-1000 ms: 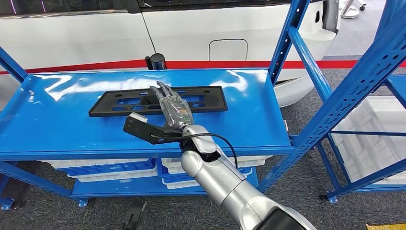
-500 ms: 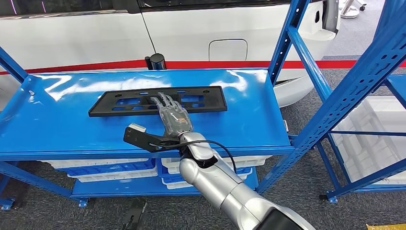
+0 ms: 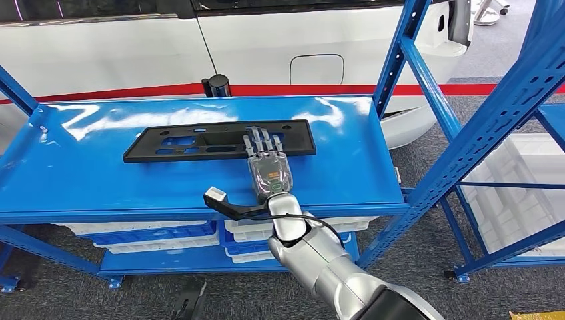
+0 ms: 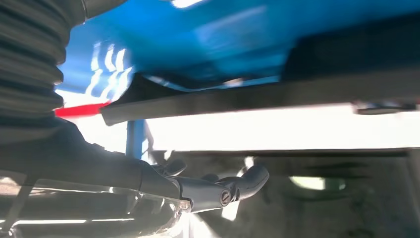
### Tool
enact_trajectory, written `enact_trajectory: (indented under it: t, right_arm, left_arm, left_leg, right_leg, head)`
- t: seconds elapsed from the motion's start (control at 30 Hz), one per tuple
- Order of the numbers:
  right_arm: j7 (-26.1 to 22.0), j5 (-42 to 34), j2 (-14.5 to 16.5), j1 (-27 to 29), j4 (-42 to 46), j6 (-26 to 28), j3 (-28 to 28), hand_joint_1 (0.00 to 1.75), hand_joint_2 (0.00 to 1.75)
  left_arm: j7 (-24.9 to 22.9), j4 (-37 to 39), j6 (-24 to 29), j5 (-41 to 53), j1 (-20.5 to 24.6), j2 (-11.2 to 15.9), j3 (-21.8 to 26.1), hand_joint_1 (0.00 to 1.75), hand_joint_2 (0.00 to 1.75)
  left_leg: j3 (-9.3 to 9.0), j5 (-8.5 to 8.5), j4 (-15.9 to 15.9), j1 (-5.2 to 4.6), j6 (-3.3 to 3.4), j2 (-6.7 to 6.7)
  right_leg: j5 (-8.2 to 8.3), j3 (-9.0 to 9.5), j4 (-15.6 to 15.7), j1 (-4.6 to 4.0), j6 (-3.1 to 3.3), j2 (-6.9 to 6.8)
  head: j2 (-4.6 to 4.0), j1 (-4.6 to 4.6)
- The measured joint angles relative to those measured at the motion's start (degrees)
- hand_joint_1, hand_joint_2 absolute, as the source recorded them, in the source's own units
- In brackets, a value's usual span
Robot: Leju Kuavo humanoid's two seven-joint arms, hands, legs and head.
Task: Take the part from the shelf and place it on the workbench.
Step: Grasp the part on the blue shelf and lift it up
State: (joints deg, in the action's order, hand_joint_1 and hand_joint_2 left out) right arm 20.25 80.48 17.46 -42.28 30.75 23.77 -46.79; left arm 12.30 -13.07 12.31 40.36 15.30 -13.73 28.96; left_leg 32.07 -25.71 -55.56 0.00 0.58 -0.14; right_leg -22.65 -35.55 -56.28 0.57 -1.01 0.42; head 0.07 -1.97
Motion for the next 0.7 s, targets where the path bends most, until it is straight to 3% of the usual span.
enact_trajectory:
  t: [0.13,0.37,0.43,0.5,0.57,0.63,0.7]
  right_arm:
    - [3.98,6.77,-1.28,-0.31,-1.89,1.28,1.52,0.00,1.75]
    - [6.18,7.36,-4.01,-2.41,-4.80,1.03,4.33,0.04,1.75]
    - [6.66,7.36,-4.82,-2.97,-5.45,0.73,5.30,0.47,1.75]
    - [7.35,7.36,-5.70,-3.28,-5.90,0.56,6.09,1.16,1.75]
    - [8.21,7.36,-6.70,-3.34,-6.18,0.49,6.83,1.60,1.75]
    - [8.75,7.36,-7.84,-3.34,-6.37,0.48,7.67,1.75,1.75]
    - [8.90,7.36,-8.82,-3.28,-6.54,0.45,8.52,1.75,1.75]
  left_arm:
    - [-0.23,0.00,0.84,-0.33,0.00,0.09,-0.13,0.00,0.00]
    - [0.83,0.00,3.25,-2.91,-0.47,0.73,0.40,0.00,0.00]
    - [1.02,0.00,3.42,-3.09,-0.64,0.98,0.48,0.00,0.00]
    - [1.04,0.00,3.39,-3.06,-0.73,1.16,0.50,0.00,0.00]
    - [1.03,0.00,3.32,-2.88,-0.74,1.24,0.51,0.00,0.00]
    - [0.98,0.00,3.21,-2.58,-0.72,1.25,0.51,0.00,0.00]
    - [0.84,0.00,3.10,-2.37,-0.70,1.25,0.51,0.00,0.00]
  left_leg:
    - [-0.01,0.00,0.00,0.00,0.00,-0.02]
    - [-0.17,-0.02,0.00,0.00,0.02,-0.01]
    - [-0.21,-0.03,0.00,0.00,0.03,-0.02]
    - [-0.25,-0.04,-0.01,0.00,0.04,-0.02]
    - [-0.28,-0.04,-0.02,-0.01,0.04,-0.02]
    - [-0.30,-0.05,-0.05,-0.01,0.05,-0.02]
    - [-0.31,-0.06,-0.08,-0.01,0.07,-0.01]
  right_leg:
    - [0.00,0.01,0.01,0.00,0.00,0.00]
    - [0.00,0.19,0.01,0.00,0.00,0.00]
    - [0.00,0.23,0.02,0.00,0.00,-0.01]
    - [0.00,0.28,0.02,0.00,0.00,-0.01]
    - [0.00,0.32,0.02,0.00,0.00,-0.01]
    - [0.00,0.36,0.02,0.00,0.00,-0.01]
    - [0.00,0.37,0.02,0.00,0.00,0.00]
  head:
    - [0.00,-0.01]
    - [0.00,-0.01]
    - [0.00,-0.01]
    - [0.00,-0.01]
    - [0.00,-0.02]
    - [0.00,-0.01]
    - [0.00,0.01]
